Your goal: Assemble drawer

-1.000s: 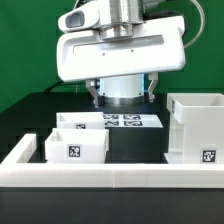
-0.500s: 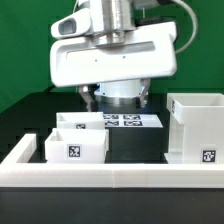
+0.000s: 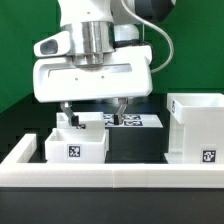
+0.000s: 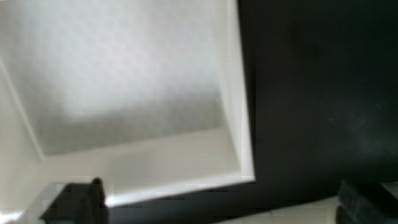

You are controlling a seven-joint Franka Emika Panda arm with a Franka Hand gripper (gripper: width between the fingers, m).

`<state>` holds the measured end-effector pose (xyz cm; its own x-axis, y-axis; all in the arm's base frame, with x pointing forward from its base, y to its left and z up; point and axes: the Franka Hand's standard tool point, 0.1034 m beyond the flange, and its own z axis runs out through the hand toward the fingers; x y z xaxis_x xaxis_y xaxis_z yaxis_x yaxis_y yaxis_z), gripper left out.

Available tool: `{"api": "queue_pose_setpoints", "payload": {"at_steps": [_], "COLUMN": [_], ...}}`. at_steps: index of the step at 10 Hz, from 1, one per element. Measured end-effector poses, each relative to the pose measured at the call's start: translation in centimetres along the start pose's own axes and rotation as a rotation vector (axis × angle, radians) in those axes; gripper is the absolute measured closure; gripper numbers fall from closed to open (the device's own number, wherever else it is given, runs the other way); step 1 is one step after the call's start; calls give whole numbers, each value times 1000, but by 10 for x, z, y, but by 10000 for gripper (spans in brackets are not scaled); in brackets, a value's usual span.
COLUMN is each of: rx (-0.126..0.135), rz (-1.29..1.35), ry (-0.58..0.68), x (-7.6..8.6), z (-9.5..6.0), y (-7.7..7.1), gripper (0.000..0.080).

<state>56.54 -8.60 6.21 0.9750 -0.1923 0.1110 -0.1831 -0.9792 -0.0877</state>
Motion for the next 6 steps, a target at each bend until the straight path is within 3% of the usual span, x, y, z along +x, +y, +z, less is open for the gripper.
{"api": "queue_pose_setpoints", "payload": {"at_steps": [4, 6], "rx": [-4, -21], "rz": [-11, -35], "ry": [6, 13], "x": [-1, -14], "z": [2, 13], "y": [1, 6], "gripper": [150, 150]}}
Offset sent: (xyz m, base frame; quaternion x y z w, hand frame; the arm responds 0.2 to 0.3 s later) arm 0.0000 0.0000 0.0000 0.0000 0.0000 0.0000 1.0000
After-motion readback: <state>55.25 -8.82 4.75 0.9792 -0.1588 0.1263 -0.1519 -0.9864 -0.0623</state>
